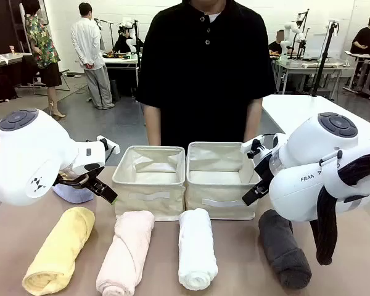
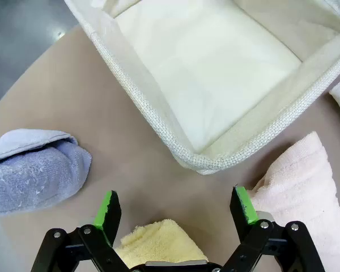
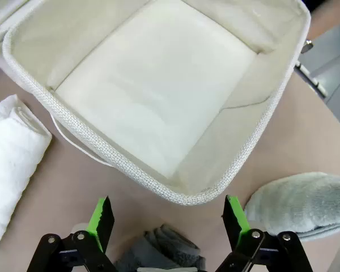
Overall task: Sort the towels based on their folding style.
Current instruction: Pick up one triangle-folded towel and place it in the left Fabric basket.
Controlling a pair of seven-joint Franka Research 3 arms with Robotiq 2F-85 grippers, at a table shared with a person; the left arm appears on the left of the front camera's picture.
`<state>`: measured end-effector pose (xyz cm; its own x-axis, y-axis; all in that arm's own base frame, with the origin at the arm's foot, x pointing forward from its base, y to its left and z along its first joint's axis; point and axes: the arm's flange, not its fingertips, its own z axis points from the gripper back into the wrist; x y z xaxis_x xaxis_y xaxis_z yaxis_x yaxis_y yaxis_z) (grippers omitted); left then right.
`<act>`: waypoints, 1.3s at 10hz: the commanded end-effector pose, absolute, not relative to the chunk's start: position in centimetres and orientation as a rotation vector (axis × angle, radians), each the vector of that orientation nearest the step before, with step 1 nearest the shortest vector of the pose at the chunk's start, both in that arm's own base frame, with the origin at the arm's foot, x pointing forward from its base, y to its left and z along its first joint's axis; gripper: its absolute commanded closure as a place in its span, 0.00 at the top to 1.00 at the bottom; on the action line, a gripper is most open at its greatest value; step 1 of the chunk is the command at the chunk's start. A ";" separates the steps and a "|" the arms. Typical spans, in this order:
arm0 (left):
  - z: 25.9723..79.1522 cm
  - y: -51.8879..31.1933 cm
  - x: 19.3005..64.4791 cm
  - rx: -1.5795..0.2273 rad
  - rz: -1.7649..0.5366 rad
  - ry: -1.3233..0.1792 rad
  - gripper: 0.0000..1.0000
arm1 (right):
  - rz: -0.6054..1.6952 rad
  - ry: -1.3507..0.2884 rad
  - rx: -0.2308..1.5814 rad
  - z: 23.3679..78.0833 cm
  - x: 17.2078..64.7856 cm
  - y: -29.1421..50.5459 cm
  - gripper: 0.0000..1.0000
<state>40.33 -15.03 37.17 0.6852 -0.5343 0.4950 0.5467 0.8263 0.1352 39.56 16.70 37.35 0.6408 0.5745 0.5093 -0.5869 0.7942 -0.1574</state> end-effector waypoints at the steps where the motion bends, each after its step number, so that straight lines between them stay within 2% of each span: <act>1: 37.2 -15.0 40.3 -0.024 -0.606 -0.547 1.00 | 0.662 -0.573 0.023 37.3 39.6 16.7 1.00; 13: 37.2 -15.0 40.3 -0.024 -0.606 -0.547 1.00 | 0.662 -0.573 0.023 37.3 39.6 16.7 1.00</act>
<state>40.33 -15.04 37.17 0.6852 -0.5342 0.4951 0.5467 0.8264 0.1351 39.57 16.69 37.35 0.6408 0.5745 0.5092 -0.5868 0.7942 -0.1577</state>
